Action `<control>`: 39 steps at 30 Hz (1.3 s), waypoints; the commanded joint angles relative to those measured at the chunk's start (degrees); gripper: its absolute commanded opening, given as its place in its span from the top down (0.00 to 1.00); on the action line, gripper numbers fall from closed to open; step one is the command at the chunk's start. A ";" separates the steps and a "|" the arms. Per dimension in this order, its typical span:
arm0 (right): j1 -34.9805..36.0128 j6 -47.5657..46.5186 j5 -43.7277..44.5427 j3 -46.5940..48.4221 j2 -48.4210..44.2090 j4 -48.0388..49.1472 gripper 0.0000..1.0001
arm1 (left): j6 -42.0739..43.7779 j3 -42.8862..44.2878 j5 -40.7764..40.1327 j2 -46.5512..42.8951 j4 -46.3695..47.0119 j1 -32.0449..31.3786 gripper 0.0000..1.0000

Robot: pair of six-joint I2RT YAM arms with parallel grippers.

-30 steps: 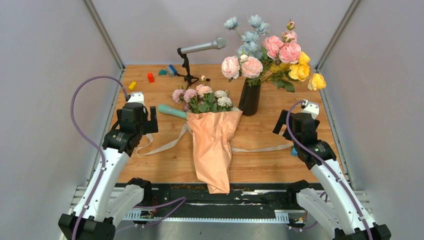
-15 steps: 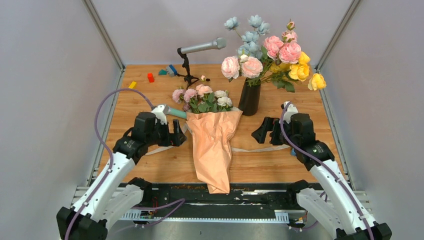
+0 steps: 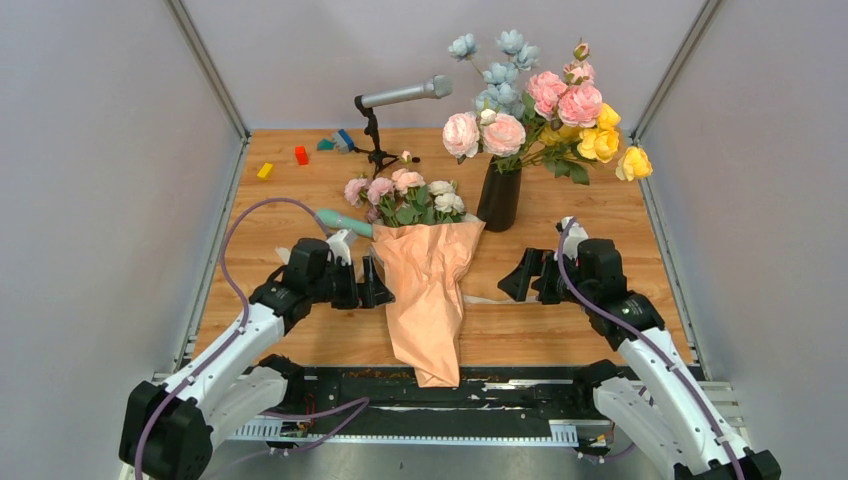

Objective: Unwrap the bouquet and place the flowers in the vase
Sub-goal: Unfold the wrapping paper at the center of the board.

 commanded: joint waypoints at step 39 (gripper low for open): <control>0.20 -3.64 -2.65 5.62 4.66 6.75 0.01 | -14.94 -1.35 7.71 -2.39 15.01 -3.31 1.00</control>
